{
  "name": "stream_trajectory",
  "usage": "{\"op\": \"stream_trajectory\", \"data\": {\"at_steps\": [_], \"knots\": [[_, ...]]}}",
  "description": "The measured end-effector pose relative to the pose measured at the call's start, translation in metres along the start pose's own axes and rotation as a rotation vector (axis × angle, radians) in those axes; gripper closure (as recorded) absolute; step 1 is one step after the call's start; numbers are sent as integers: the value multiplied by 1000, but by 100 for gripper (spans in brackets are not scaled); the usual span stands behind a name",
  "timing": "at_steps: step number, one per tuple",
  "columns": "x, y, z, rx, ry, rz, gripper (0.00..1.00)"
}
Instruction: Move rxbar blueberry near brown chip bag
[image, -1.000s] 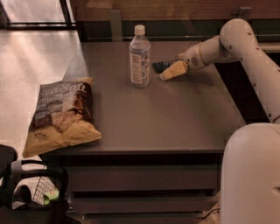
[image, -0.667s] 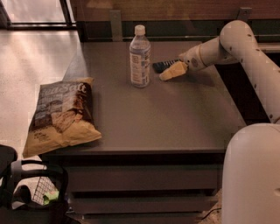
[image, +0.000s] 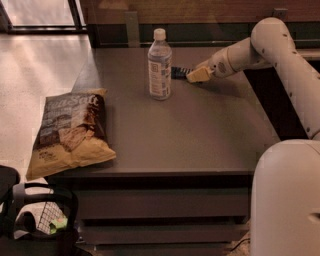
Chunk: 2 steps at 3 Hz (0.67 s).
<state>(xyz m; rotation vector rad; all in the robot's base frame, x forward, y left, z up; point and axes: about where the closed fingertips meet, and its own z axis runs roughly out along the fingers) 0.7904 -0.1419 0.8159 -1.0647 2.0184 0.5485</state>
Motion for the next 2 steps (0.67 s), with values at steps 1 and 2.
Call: {"op": "stream_trajectory", "data": {"at_steps": [1,2], "knots": [[-1,0,0,-1,-1,0,100],[-1,0,0,-1,-1,0,100]]}}
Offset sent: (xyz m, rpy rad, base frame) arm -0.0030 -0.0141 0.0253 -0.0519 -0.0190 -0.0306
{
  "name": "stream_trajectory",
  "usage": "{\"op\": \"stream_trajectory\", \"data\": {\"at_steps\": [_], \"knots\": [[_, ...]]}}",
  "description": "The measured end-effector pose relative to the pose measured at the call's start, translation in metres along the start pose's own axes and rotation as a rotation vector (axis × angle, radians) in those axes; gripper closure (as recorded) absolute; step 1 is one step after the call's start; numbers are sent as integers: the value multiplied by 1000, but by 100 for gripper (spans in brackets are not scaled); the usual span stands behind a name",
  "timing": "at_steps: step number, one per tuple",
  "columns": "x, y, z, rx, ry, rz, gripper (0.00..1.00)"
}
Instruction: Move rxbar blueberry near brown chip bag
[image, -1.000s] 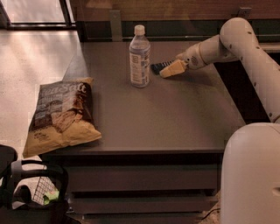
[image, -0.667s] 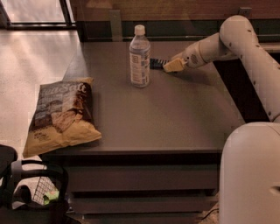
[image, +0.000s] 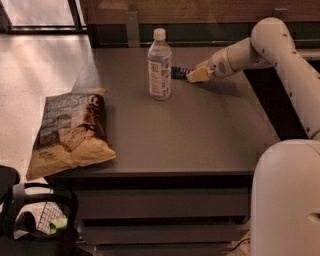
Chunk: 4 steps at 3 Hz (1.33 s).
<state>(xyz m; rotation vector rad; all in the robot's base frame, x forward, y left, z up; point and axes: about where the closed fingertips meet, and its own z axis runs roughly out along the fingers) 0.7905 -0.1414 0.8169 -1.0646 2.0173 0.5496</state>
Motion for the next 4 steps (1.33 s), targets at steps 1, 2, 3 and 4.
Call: {"op": "stream_trajectory", "data": {"at_steps": [1,2,3,4], "knots": [[0,0,0,0,0,0,100],[0,0,0,0,1,0,100],[0,0,0,0,1,0,100],[0,0,0,0,1,0,100]]}}
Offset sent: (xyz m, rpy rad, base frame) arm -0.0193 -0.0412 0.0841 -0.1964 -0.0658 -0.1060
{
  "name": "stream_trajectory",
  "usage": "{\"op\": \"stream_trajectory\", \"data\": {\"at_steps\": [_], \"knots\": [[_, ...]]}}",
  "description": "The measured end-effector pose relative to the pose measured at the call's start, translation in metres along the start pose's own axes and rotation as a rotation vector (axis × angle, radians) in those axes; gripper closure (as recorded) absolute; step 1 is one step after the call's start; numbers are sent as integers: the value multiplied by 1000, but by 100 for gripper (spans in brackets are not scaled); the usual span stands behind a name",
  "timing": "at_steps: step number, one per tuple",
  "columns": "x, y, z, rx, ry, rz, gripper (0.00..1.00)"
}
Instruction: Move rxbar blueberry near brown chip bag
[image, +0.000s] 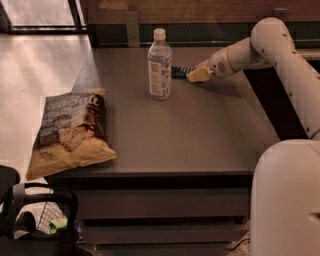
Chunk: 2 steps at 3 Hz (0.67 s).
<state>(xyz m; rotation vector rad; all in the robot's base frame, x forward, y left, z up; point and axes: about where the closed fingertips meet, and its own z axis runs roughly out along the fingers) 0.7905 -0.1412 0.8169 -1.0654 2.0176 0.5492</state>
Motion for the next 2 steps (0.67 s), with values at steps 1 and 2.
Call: {"op": "stream_trajectory", "data": {"at_steps": [1,2], "knots": [[-1,0,-1,3,2,-2,100],[-27,3,-47,110,68,-76,100]]}}
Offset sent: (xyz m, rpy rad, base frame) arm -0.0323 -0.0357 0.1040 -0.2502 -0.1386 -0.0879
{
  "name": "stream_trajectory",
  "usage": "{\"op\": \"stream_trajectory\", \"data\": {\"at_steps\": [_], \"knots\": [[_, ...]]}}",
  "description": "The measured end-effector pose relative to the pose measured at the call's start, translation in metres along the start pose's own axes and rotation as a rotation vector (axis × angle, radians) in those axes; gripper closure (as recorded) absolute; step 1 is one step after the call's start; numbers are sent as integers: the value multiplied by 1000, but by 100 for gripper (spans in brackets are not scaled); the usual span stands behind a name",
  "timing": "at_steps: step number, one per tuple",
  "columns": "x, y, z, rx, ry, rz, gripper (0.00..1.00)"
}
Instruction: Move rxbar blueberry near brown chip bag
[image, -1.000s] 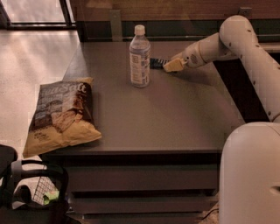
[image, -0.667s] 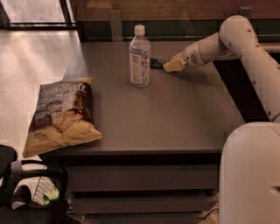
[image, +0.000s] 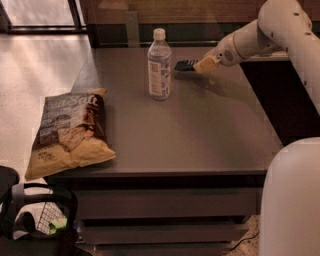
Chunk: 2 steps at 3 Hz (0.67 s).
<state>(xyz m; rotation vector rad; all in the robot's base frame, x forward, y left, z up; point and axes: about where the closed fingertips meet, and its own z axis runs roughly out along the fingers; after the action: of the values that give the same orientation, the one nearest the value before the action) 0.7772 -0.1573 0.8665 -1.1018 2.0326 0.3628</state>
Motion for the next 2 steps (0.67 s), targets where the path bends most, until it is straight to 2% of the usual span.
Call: {"op": "stream_trajectory", "data": {"at_steps": [1,2], "knots": [[-13,1,-27,52,28,-41,100],[-18,2,-48,77,30,-53,100]]}}
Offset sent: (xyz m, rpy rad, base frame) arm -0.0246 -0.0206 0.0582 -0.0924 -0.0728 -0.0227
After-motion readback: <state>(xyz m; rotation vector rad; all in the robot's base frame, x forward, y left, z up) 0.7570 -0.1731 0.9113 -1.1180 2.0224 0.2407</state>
